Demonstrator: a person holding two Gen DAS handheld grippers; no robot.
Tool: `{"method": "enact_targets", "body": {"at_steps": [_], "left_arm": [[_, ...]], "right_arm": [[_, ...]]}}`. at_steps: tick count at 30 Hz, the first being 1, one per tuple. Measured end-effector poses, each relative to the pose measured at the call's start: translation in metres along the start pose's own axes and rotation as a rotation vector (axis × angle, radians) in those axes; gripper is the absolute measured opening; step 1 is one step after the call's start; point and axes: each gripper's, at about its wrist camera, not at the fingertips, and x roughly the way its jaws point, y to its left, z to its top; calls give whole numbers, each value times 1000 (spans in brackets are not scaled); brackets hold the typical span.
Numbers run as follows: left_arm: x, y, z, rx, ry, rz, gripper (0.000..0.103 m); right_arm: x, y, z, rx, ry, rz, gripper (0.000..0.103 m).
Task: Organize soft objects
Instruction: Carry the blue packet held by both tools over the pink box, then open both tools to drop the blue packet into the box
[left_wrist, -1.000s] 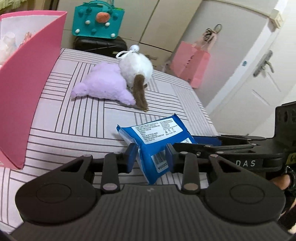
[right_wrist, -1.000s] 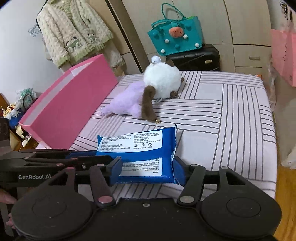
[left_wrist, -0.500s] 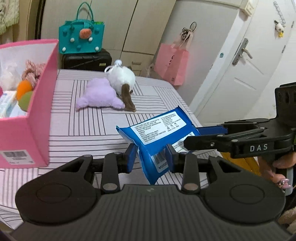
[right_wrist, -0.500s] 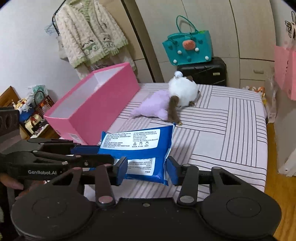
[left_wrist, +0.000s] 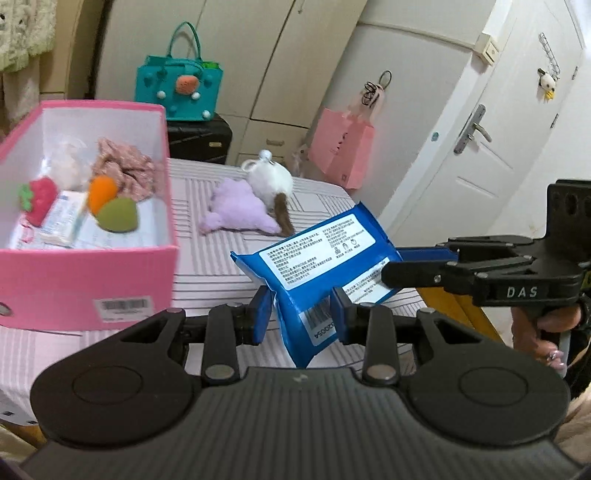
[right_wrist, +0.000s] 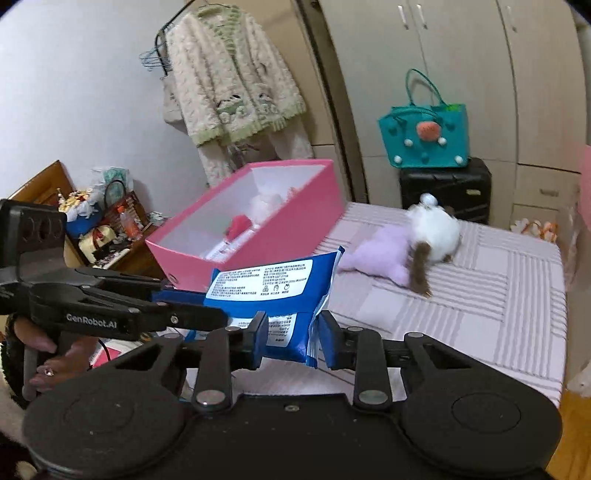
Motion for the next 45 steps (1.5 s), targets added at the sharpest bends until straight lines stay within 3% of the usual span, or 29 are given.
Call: {"method": "enact_targets", "body": {"at_steps": [12, 18, 21, 27, 36, 45], "left_arm": [[-54, 47, 27, 1, -154, 85, 33], [-58, 89, 45, -71, -192, 146, 34], [-49, 111, 55, -100, -169, 157, 33], [-19, 147, 65, -124, -79, 245, 33], [9, 165, 76, -49, 59, 311, 34], [15, 161, 62, 2, 58, 374, 35]], "right_arm": [[38, 55, 51, -102, -40, 26, 33], [81, 73, 81, -151, -49, 38, 33], [106, 77, 87, -191, -44, 11, 33], [156, 70, 92, -144, 18, 48, 33], [188, 70, 92, -113, 108, 39, 34], [192, 74, 85, -157, 118, 8, 36]]}}
